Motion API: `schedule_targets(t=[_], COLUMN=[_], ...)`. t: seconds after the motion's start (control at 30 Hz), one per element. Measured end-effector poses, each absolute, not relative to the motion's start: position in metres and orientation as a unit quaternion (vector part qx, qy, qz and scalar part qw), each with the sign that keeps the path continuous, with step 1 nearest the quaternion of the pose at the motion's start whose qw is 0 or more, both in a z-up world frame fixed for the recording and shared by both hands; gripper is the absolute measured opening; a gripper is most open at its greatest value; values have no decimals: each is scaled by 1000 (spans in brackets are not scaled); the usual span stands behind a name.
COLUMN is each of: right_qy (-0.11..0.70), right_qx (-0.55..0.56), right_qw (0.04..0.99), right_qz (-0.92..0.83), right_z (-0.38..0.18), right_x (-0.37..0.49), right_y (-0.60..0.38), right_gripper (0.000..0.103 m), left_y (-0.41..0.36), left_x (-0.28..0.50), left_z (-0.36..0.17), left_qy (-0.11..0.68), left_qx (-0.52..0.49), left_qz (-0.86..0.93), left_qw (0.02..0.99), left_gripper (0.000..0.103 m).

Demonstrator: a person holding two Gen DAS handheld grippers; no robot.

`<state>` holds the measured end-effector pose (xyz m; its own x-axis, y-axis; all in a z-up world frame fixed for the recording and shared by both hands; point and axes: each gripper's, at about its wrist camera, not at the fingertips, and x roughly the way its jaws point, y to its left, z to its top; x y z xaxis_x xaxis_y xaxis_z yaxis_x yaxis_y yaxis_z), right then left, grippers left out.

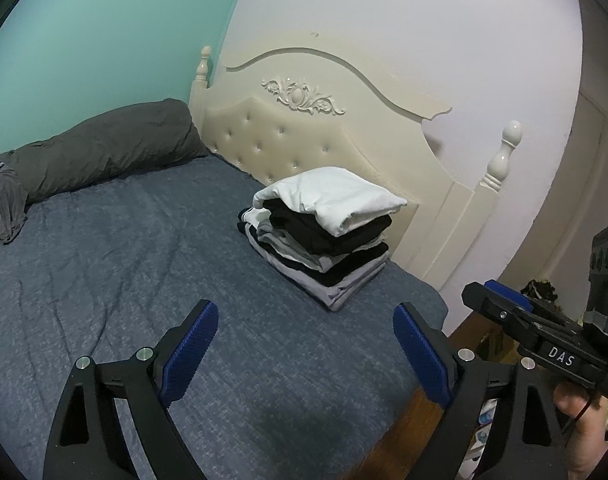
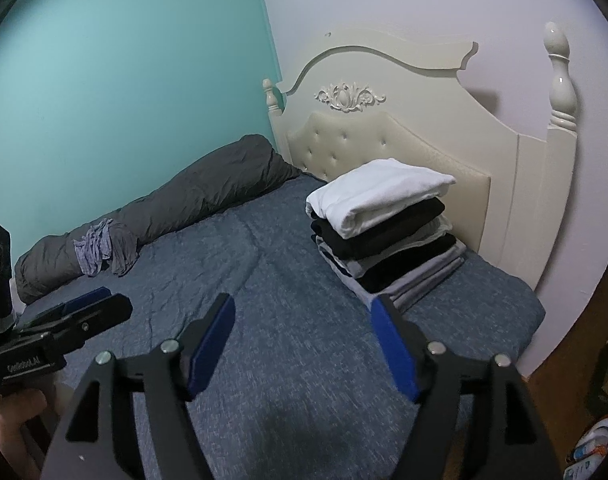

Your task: Fold clothes

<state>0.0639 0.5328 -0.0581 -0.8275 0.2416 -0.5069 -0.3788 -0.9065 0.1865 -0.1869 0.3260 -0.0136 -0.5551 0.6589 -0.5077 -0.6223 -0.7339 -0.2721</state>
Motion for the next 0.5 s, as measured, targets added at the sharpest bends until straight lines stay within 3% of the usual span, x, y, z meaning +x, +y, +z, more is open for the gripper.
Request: schedule_targets(t=[0.5], right_qy=[145], right_qx=[-243], right_qw=[173], right_qz=[943], right_z=[-55], right_x=[91], right_y=[525], right_gripper=[82], left_y=[320], left_x=[-168], left_z=[-9], left_qy=[-24], left_qx=[-299], left_qz=[883], left_qw=[360], left_gripper=[101])
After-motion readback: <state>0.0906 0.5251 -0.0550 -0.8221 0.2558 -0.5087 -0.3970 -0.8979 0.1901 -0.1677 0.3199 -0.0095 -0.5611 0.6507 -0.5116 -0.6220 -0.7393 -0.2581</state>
